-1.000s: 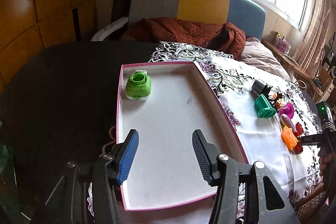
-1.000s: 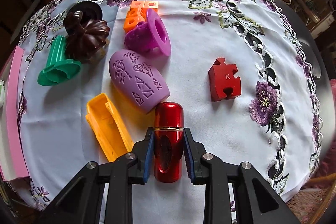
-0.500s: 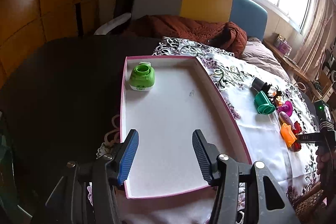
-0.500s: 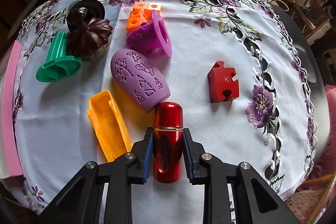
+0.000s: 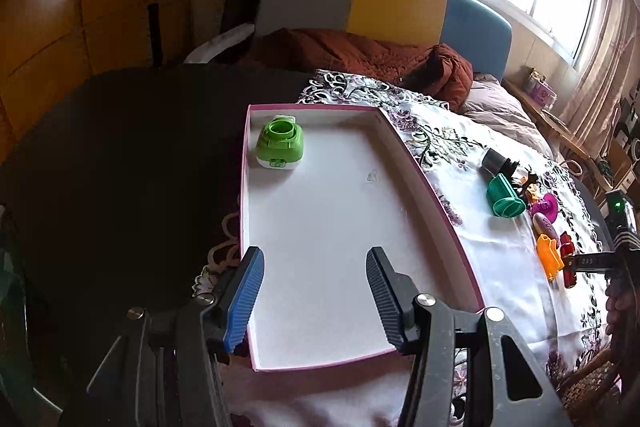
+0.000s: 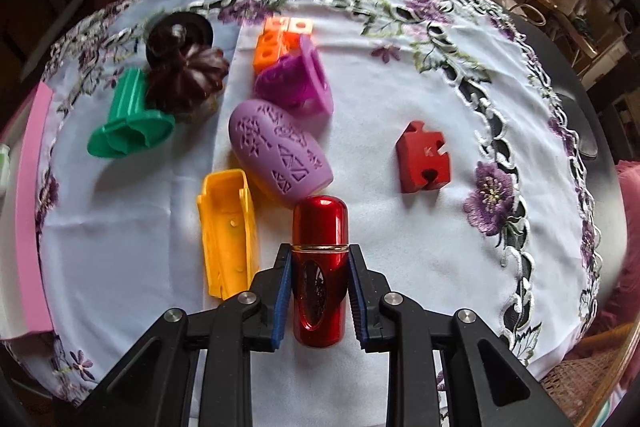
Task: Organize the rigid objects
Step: 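Open the left tool to release the green toy in the tray, then carry the red cylinder into the tray with the right tool and release it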
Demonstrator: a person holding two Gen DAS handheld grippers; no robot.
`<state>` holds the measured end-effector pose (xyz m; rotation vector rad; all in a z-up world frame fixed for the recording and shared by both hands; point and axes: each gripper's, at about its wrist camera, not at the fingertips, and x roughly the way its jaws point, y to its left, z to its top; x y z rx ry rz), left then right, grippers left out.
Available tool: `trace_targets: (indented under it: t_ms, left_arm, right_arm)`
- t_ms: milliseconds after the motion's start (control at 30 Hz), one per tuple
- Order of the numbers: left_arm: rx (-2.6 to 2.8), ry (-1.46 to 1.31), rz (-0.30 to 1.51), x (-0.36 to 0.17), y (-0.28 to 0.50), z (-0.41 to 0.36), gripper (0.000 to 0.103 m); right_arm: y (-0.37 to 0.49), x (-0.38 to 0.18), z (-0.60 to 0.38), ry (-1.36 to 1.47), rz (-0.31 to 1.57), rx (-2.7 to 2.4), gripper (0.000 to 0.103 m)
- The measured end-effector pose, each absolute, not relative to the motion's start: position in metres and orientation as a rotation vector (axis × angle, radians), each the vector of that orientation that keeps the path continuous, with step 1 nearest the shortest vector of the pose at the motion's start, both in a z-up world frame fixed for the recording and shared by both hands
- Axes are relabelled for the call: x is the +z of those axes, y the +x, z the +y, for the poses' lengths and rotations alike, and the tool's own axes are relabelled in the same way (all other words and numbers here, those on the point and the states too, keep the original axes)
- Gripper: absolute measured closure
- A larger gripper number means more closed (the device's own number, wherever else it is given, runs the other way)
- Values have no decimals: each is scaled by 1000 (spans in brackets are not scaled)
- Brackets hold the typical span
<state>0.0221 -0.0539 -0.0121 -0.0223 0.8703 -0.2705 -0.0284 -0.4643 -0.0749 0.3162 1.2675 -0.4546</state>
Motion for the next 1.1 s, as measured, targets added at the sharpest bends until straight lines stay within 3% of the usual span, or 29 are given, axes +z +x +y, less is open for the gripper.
trace_targets:
  t_ms: [567,1100]
  left_arm:
    - [-260,-27,878,-16,22,-52,49]
    - [-235,-34,890,-21,23,-40,49]
  right_arm:
    - [-23,-16,-402,287,1033,-191,77]
    - [33,-4,-287,205,1006,142,77]
